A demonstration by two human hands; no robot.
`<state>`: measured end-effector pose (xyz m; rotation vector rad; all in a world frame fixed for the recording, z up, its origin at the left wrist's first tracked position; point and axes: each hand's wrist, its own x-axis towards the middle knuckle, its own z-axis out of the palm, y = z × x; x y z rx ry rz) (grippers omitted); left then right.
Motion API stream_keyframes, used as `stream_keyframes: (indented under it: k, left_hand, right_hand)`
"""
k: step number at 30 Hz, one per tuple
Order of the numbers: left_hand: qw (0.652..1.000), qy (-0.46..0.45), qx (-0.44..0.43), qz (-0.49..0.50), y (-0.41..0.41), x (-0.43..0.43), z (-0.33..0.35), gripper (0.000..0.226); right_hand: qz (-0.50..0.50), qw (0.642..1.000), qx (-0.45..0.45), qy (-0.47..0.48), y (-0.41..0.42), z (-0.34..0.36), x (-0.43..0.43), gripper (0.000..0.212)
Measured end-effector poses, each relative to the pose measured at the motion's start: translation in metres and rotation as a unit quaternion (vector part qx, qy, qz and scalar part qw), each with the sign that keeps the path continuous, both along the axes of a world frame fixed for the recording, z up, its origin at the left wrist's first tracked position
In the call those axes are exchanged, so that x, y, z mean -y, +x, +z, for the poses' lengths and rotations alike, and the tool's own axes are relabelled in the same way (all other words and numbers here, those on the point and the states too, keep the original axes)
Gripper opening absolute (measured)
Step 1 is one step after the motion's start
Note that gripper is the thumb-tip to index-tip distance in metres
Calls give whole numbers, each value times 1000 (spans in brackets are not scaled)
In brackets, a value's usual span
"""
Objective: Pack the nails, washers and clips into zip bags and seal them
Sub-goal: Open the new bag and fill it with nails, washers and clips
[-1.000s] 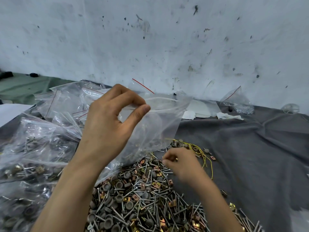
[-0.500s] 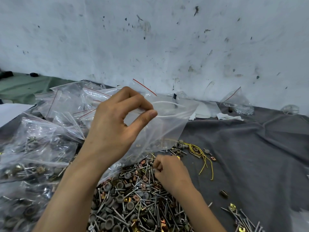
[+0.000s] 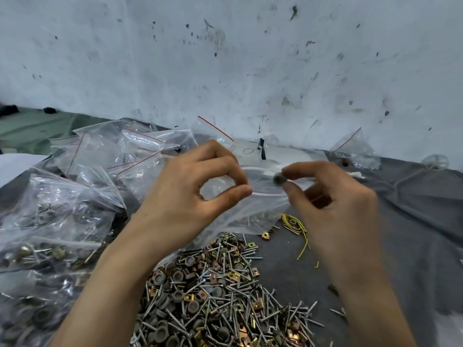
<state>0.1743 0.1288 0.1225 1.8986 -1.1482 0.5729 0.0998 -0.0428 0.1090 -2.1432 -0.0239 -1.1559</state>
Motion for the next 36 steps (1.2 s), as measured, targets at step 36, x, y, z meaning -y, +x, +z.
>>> stream_keyframes:
  k: [36]
  left_hand:
    - [993, -62, 9, 97, 3, 0, -2, 9]
  right_hand:
    - [-95, 835, -526, -130, 61, -108, -22, 21]
